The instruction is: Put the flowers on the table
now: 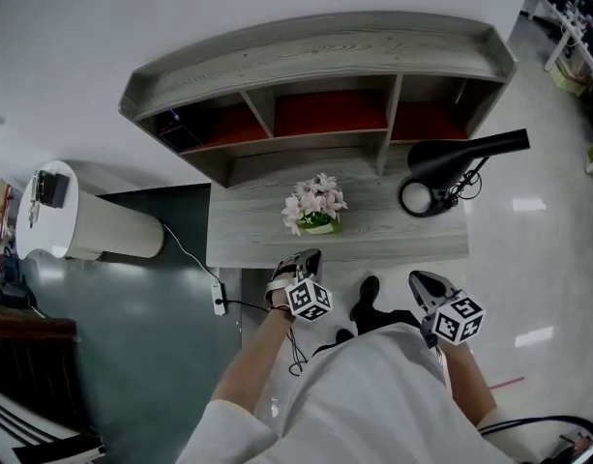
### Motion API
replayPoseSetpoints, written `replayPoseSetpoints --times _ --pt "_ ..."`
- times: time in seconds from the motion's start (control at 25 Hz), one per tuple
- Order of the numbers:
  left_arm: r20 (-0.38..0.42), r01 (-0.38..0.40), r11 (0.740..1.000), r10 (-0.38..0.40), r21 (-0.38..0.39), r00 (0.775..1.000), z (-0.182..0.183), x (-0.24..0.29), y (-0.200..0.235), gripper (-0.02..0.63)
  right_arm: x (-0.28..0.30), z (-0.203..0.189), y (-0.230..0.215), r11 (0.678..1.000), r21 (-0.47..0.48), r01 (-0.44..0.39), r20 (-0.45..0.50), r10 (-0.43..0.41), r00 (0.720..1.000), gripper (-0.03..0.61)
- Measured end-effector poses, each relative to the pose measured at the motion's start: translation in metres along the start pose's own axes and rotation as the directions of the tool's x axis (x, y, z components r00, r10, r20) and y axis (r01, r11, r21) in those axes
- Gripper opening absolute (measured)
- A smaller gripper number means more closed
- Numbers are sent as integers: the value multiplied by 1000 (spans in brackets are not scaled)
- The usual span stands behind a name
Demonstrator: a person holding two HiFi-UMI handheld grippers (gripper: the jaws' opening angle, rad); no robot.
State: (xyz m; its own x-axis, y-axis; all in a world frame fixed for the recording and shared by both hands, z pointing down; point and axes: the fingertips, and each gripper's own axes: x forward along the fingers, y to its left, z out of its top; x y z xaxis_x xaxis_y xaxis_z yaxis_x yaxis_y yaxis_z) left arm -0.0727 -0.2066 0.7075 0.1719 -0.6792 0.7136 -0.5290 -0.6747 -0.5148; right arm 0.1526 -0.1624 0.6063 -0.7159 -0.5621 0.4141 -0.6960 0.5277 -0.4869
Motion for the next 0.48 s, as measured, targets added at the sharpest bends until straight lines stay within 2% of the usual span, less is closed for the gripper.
replayPoseSetpoints --times 0.12,0.28,0.48 --pt "51 -16 998 19 -57 999 12 -31 -5 9 -13 -13 15 1000 -6 0 2 0 1000 20" --pt "142 -57 994 70 -96 987 36 -82 -14 9 -27 -28 39 999 -32 -13 1 13 1000 20" --pt "201 -102 984 130 -144 971 43 -139 -25 8 -42 -42 72 997 -77 -29 1 29 1000 20"
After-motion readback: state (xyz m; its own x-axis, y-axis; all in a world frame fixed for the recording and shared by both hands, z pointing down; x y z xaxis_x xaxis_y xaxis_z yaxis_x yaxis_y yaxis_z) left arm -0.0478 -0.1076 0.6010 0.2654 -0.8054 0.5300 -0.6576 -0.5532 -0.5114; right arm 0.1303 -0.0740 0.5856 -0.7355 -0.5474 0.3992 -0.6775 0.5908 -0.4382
